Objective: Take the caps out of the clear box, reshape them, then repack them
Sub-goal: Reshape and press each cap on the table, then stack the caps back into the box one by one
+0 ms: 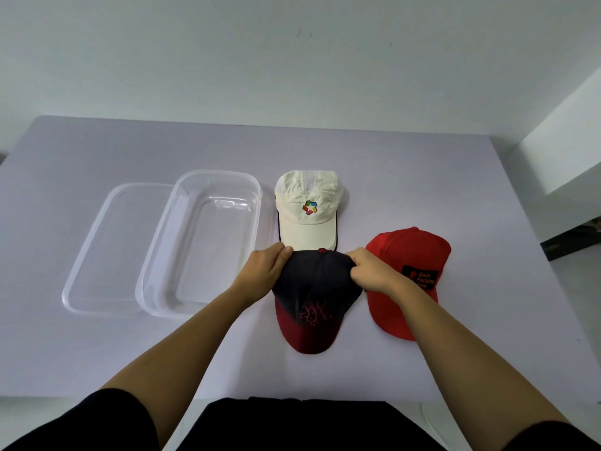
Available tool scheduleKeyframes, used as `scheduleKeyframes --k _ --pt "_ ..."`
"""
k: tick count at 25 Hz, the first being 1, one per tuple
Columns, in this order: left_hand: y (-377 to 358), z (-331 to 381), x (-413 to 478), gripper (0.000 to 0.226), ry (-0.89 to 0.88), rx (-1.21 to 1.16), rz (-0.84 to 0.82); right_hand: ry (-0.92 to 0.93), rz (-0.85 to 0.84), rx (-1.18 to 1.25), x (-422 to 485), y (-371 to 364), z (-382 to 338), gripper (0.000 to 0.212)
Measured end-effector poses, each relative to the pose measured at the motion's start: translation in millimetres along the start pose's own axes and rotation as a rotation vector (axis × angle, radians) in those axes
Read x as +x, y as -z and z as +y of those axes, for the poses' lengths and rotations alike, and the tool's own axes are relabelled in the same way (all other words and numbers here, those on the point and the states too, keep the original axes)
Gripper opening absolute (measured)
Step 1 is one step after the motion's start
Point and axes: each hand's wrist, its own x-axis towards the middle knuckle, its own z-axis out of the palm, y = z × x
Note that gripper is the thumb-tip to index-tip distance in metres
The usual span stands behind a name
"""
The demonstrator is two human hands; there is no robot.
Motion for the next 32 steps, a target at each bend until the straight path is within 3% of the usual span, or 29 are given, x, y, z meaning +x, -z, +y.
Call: scheduleKeyframes --k 8,13,16,20,22,25,28,32 --pt "2 -3 -1 0.058 0.045 -0.15 -0.061 -0.018 0.051 0.081 -1 5 -6 0.037" --pt "15 1 3 0.058 0.053 -0.036 -0.03 -0.059 -0.011 0.0 -5 8 -8 0.032" --pt "29 4 5 0.055 0.108 -0.254 -0.095 -0.043 0.047 0.11 -7 14 -16 0.035" --pt "27 4 2 0.026 0.191 -0.74 -0.207 0.0 0.121 0.262 -16 30 -36 0.043" --pt "17 9 1 0.027 0.244 -0.89 -0.112 0.026 0.124 0.323 -18 37 -42 0.032" --pt "15 21 2 0.029 0.254 -1.088 0.074 0.074 -0.05 0.47 -21 53 -40 0.019" --pt "29 27 8 0.029 0.202 -1.087 0.157 0.078 -0.195 0.575 -21 60 -33 0.02" --pt "50 30 14 0.029 0.169 -1.023 0.261 0.171 -0.151 0.779 -8 44 -49 0.024"
